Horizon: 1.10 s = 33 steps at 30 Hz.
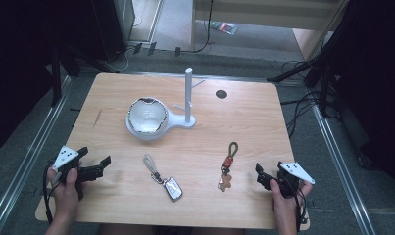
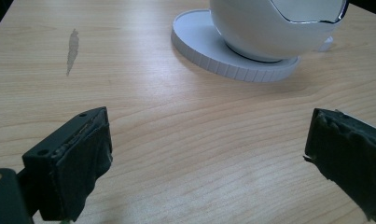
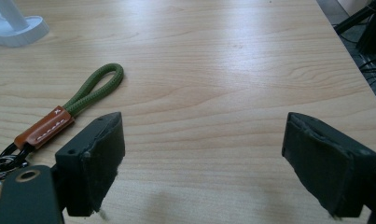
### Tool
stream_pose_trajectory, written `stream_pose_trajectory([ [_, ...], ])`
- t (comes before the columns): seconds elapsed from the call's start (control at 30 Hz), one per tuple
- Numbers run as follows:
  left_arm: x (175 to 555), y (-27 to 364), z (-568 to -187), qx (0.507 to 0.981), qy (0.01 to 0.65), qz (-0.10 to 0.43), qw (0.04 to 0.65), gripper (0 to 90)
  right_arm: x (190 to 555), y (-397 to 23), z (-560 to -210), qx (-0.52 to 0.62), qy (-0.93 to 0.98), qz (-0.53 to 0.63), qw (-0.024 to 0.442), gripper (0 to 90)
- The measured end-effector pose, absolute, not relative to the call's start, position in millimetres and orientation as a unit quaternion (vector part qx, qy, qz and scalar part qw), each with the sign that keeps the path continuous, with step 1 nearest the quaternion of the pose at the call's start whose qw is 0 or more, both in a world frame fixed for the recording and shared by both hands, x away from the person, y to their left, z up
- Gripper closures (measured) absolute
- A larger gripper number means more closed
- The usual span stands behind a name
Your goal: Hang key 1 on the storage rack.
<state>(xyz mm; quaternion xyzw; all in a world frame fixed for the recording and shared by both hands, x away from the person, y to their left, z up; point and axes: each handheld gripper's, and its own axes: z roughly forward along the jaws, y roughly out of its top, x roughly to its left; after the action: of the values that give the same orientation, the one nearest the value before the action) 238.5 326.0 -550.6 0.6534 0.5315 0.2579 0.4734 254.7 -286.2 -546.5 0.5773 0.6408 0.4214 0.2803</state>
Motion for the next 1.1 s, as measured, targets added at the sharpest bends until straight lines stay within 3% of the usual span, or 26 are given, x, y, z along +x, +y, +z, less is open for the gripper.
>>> stream_pose_trajectory([
  [0.57, 239.3, 325.8, -550.7, 0.652, 0.532, 0.257, 0.474, 1.1, 254.7, -279.2, -545.1, 0.580, 0.643, 0.404, 0.294, 13.4],
  [1.1, 238.7, 326.9, -550.7, 0.649, 0.533, 0.257, 0.478, 1.2, 259.3, -245.3, -509.4, 0.560, 0.693, 0.362, 0.273, 18.8],
])
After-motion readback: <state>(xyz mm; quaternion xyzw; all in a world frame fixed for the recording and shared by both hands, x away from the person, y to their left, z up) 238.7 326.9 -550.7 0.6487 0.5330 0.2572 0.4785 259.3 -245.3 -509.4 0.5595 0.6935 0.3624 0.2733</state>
